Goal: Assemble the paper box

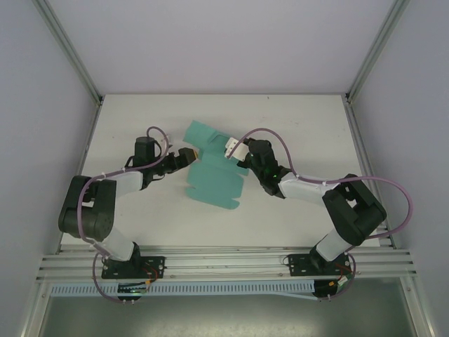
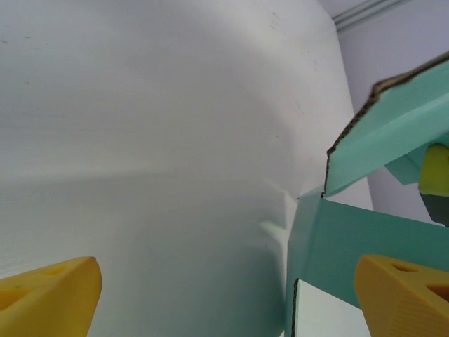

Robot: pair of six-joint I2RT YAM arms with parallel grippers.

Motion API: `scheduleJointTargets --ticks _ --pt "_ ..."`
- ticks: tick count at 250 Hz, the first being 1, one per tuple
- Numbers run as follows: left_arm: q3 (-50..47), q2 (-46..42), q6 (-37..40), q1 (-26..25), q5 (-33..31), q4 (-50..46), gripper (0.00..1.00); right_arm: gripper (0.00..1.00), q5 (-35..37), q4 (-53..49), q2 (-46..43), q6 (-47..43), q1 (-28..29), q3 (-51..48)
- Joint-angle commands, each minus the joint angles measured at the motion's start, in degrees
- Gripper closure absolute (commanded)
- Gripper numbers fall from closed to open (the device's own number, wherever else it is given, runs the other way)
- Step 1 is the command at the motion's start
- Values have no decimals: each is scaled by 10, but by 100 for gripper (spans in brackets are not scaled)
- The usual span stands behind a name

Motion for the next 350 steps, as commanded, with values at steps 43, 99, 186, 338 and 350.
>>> scheduleJointTargets --ticks 43,99,186,338,350 --pt "0 48 -8 -19 77 113 21 100 -37 34 -1 48 1 12" --pt "28 96 -22 -38 75 131 41 100 -44 35 0 57 6 11" --pt "21 94 -29 -45 32 129 66 100 -46 31 1 62 8 3" --pt "20 -122 108 -39 -200 -174 2 100 -10 -9 15 -59 -6 19" --pt "37 -128 119 -33 -216 -205 2 100 -12 -17 18 -77 -6 22"
